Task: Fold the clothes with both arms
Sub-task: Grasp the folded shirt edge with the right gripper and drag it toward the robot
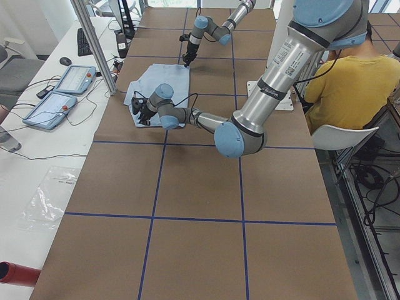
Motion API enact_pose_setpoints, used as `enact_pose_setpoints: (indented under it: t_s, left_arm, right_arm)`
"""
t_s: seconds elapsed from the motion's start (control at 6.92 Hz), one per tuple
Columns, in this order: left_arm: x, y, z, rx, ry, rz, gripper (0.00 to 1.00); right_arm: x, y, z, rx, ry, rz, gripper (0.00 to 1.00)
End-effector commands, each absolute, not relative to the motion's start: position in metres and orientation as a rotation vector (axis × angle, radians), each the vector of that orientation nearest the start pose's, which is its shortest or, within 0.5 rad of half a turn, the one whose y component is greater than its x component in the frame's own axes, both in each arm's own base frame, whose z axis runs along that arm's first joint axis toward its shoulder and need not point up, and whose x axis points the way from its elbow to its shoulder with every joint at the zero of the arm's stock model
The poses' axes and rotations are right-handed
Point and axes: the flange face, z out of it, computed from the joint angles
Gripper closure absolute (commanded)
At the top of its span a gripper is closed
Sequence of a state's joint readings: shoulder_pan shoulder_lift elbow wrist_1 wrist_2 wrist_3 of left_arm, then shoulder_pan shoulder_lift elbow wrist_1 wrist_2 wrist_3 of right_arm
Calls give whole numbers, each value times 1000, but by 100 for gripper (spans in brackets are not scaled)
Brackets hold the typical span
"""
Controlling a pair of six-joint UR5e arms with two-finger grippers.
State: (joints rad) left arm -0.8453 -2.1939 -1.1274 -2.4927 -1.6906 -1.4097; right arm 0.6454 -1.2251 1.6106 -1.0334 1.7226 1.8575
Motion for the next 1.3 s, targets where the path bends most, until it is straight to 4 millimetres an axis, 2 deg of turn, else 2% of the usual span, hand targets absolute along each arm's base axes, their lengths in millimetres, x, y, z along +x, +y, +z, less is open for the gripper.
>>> enact_pose_setpoints:
  t_s: [0.0,0.14,0.29,0.43,0.58,0.72,0.87,1.01,1.16]
  left_arm:
    - [418,-655,394,446,1027,-549,68]
    - [418,-655,392,447,1031,-550,68]
    - [417,-654,380,451,1050,-552,68]
    - [417,-648,363,455,1078,-540,68]
    - [425,-637,350,453,1103,-519,68]
    - [426,-630,339,431,1137,-491,68]
    - [420,-611,334,363,1192,-487,68]
    - [416,-585,320,267,1247,-503,68]
    - [417,-553,301,200,1260,-506,68]
  right_arm:
    - [-438,-487,390,11,-967,793,100]
    - [-434,-484,389,-1,-974,787,100]
    - [-417,-471,371,-6,-988,784,100]
    - [-392,-422,337,-80,-953,740,100]
    - [-379,-355,304,-158,-923,691,100]
    - [-390,-290,276,-252,-876,628,100]
    - [-397,-226,264,-332,-752,526,100]
    - [-398,-179,252,-424,-684,424,100]
    - [-406,-145,253,-531,-635,331,100]
